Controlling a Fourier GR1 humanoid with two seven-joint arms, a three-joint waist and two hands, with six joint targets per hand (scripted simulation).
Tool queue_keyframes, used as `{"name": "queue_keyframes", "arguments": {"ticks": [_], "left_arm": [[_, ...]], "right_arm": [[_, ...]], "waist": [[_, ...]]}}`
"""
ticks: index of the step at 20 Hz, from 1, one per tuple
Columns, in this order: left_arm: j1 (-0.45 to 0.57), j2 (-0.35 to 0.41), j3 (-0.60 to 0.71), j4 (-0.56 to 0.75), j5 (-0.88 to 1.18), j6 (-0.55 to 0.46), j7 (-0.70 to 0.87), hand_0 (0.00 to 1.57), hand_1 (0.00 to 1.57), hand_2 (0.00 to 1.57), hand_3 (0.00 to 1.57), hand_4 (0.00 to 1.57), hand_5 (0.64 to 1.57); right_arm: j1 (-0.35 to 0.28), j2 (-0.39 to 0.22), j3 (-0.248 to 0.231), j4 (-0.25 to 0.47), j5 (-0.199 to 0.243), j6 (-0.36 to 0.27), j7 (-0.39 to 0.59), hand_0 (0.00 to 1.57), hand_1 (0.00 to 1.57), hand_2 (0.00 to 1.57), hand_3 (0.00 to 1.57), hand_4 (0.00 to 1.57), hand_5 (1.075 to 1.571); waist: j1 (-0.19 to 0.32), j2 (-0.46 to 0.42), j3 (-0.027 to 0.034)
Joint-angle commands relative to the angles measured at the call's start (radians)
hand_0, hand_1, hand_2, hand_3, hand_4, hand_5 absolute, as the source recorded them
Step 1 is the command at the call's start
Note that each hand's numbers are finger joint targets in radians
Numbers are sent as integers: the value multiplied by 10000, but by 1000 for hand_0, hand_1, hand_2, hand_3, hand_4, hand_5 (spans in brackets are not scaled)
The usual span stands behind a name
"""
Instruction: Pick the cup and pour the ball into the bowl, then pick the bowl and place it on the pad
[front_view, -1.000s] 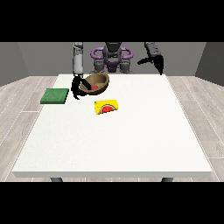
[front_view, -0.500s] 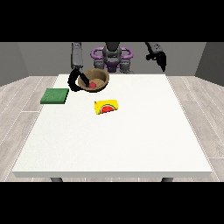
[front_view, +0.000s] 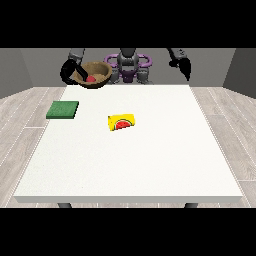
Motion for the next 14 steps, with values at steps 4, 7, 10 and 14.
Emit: {"name": "queue_keyframes", "arguments": {"ticks": [4, 7, 10, 14], "left_arm": [[-545, -29, 21, -577, 62, 31, -322, 0, 0, 0, 0, 1051, 1435], [-645, 438, 265, -1123, 533, -573, 216, 0, 0, 0, 0, 1217, 1481], [-903, 1900, 1566, -1003, 1854, -2049, -102, 0, 0, 0, 0, 1311, 1525], [-1352, 3440, 2945, -330, 2668, -2708, -226, 0, 0, 0, 0, 1296, 1571]], "right_arm": [[-283, -1421, -1286, -89, -695, 866, -571, 1571, 1571, 1571, 750, 787, 1570], [189, -2344, -1781, 473, -945, 1655, -1667, 1571, 1571, 1571, 466, 834, 1570], [340, -2975, -2362, 726, -1194, 1669, -2148, 1571, 1571, 1571, 0, 911, 1571], [285, -2958, -2713, 797, -1473, 1655, -2646, 1571, 1571, 1571, 0, 864, 1570]], "waist": [[338, 1397, 16], [733, 1669, 21], [1027, 2180, 24], [1087, 2792, 19]]}}
